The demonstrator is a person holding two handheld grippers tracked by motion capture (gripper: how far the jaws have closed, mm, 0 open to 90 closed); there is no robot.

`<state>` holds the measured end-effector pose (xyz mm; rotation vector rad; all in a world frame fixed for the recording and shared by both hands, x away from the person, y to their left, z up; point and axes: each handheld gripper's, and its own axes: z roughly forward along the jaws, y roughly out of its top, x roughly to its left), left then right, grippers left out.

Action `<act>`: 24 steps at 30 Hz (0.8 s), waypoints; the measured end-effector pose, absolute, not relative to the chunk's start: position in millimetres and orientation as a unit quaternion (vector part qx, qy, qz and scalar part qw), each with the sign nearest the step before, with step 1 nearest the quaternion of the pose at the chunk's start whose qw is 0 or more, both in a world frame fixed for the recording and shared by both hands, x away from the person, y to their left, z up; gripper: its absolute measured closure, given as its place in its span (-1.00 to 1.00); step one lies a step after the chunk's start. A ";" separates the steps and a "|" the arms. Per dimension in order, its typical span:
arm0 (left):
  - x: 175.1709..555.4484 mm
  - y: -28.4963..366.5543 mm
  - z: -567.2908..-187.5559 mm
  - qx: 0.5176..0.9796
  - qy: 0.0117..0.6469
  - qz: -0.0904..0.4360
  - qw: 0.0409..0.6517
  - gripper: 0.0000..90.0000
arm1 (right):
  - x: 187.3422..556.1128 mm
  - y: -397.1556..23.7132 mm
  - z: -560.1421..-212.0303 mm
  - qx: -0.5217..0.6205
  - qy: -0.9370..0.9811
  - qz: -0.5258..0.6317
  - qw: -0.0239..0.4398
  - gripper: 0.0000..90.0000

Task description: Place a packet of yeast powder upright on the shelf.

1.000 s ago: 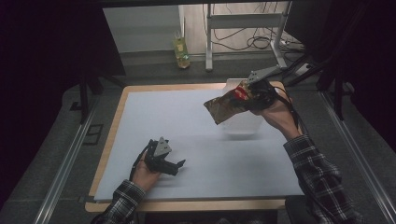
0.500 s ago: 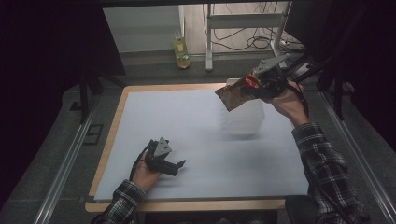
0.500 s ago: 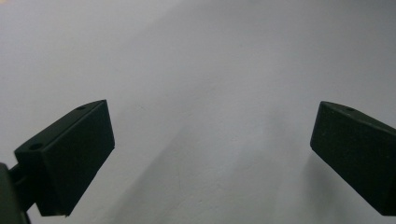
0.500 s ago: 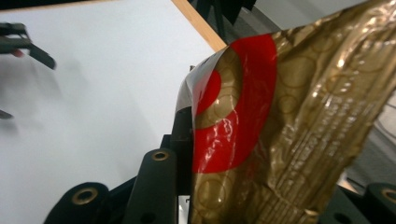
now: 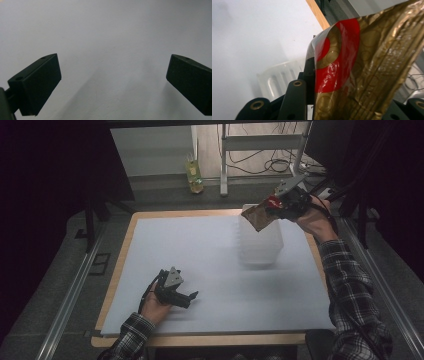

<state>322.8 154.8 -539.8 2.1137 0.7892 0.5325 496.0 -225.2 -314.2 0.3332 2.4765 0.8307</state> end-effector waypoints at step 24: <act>323.7 155.8 -541.0 0.838 0.315 0.204 0.398 -1.00 | 541.6 -221.6 -343.5 0.047 0.938 0.222 0.260 0.54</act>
